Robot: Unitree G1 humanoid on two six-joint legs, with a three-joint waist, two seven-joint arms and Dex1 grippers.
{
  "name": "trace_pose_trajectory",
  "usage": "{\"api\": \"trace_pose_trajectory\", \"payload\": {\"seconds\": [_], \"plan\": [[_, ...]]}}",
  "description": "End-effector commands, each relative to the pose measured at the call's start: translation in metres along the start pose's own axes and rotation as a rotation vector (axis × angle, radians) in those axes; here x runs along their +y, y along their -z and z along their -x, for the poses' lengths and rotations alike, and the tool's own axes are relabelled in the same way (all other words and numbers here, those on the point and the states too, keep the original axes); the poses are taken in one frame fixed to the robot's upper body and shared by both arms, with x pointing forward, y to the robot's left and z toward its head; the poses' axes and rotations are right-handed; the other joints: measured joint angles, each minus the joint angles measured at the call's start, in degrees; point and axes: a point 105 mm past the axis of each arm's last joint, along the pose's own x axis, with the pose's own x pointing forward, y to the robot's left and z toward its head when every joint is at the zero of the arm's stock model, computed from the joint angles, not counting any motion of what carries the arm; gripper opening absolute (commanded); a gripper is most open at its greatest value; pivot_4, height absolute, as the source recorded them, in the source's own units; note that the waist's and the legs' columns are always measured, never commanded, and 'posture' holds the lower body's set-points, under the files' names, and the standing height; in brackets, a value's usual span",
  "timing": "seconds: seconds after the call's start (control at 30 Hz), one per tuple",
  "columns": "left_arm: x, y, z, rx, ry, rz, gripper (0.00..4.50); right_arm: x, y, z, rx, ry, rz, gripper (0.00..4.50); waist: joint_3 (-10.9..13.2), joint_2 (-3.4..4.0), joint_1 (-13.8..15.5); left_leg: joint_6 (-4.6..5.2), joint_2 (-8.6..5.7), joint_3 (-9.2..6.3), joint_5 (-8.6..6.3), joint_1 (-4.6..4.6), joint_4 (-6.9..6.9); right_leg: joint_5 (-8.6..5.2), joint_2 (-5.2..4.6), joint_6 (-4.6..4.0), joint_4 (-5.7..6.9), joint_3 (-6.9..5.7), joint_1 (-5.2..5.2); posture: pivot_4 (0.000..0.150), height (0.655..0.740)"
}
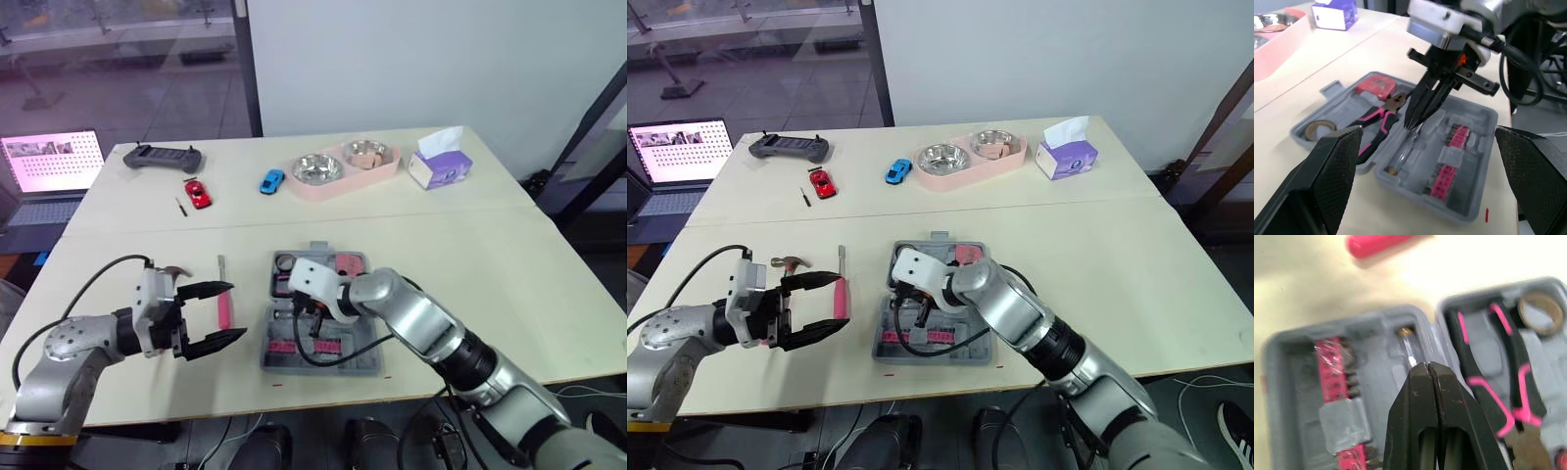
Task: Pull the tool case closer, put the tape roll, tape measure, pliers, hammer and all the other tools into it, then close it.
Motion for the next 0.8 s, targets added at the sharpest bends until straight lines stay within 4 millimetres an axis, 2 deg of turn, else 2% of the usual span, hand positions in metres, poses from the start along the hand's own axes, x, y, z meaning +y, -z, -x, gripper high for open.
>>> {"api": "trace_pose_trajectory", "payload": {"seconds": [0.03,0.27,0.5,0.6,0.8], "plan": [[0.000,-0.011,0.003,-0.015,-0.001,-0.038,4.50,-0.008,0.000,0.002,-0.012,0.050,0.018,0.04,0.0,0.00,0.0,0.00,0.01,0.00,0.00,0.00,0.01,0.00,0.00,0.00,0.00,0.00,0.00,0.150,0.7400],[-0.002,-0.011,0.004,-0.009,0.004,-0.037,4.50,-0.006,0.013,-0.006,0.012,0.056,-0.021,0.04,0.0,0.00,0.0,0.00,0.01,0.00,0.00,0.01,-0.03,0.00,0.00,-0.01,-0.01,0.00,0.00,0.150,0.7400],[-0.002,-0.013,0.007,0.000,0.000,-0.039,4.50,-0.003,0.036,-0.013,0.104,0.064,-0.087,0.04,0.0,-0.01,0.0,0.00,0.02,-0.01,0.00,0.02,-0.02,-0.01,0.01,-0.01,-0.02,0.00,0.03,0.150,0.7400],[-0.002,-0.013,0.008,0.005,0.001,-0.040,4.50,0.008,0.050,-0.015,0.175,0.020,-0.114,0.04,0.0,0.00,0.1,0.00,0.02,-0.02,0.00,0.08,-0.02,-0.01,0.01,-0.01,-0.05,0.00,0.10,0.150,0.7400],[-0.001,-0.015,0.008,0.005,0.000,-0.045,4.50,0.016,0.060,-0.017,0.227,-0.001,-0.173,0.04,-0.1,-0.03,0.2,0.01,0.00,-0.06,0.00,0.11,-0.01,-0.01,0.01,-0.01,-0.10,-0.02,0.17,0.150,0.7400]]}}
